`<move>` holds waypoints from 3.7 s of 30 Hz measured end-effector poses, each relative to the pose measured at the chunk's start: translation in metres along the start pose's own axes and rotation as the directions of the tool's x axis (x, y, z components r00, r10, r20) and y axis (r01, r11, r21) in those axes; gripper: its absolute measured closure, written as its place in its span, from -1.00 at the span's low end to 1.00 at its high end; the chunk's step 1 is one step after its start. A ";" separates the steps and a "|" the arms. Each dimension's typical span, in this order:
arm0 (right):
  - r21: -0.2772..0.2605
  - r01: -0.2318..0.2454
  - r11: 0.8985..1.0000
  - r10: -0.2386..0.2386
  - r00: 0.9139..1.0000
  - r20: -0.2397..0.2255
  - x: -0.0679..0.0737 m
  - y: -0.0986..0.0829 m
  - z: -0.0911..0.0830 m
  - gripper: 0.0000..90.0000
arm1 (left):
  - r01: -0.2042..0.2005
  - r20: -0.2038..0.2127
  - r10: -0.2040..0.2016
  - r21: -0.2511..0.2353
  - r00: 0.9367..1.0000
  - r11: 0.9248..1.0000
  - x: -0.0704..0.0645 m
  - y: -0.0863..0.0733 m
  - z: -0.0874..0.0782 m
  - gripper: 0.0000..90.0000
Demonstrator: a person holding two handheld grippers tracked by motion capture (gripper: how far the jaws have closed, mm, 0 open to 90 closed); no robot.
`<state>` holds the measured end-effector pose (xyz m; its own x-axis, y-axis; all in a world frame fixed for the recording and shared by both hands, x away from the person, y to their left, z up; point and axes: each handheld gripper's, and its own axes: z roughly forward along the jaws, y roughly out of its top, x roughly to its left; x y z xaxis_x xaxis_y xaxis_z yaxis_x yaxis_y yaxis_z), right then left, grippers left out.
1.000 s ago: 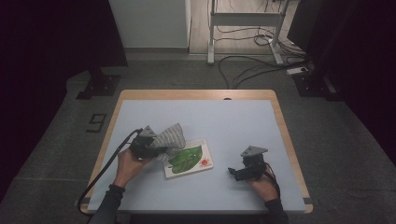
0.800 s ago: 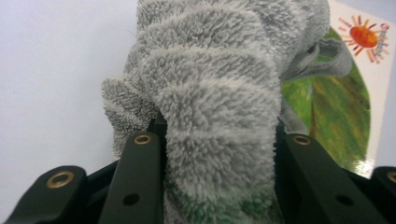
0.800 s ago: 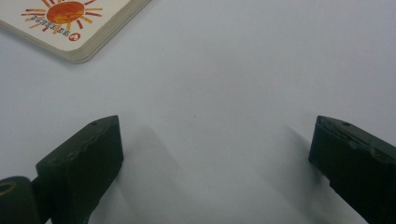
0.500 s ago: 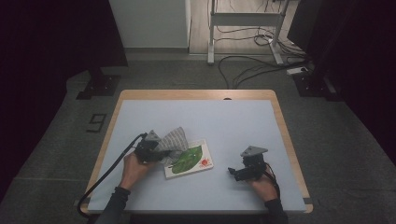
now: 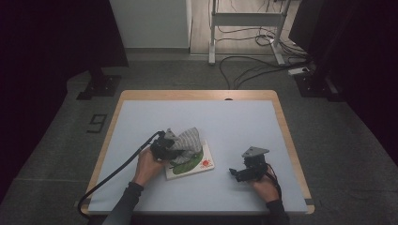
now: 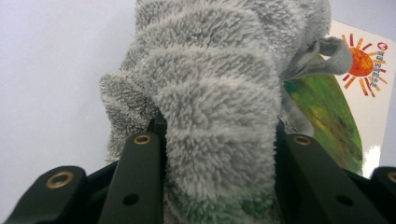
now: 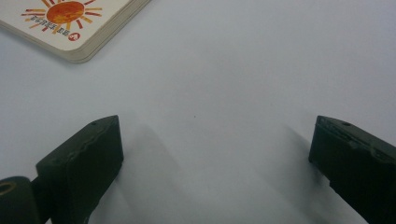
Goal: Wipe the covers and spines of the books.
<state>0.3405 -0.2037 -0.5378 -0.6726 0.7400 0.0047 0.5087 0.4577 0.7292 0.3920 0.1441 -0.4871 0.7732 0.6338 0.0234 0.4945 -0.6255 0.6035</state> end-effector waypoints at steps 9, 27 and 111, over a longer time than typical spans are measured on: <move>0.000 0.000 1.000 0.000 1.000 0.000 0.000 0.000 0.000 -0.95 | -0.019 0.036 0.019 0.001 0.999 1.000 -0.005 0.017 0.013 0.40; 0.001 -0.001 1.000 0.001 1.000 -0.001 0.000 0.000 0.000 -0.95 | -0.048 0.100 0.050 -0.016 0.994 0.999 -0.022 0.055 0.047 0.40; -0.002 0.002 1.000 -0.002 1.000 0.003 0.000 0.000 0.000 -0.95 | -0.006 0.101 0.006 -0.005 0.995 1.000 -0.003 -0.053 -0.039 0.39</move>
<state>0.3401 -0.2036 -0.5379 -0.6719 0.7406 0.0011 0.5064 0.4583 0.7304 0.3478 0.1931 -0.4881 0.8125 0.5805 -0.0535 0.4881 -0.6271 0.6071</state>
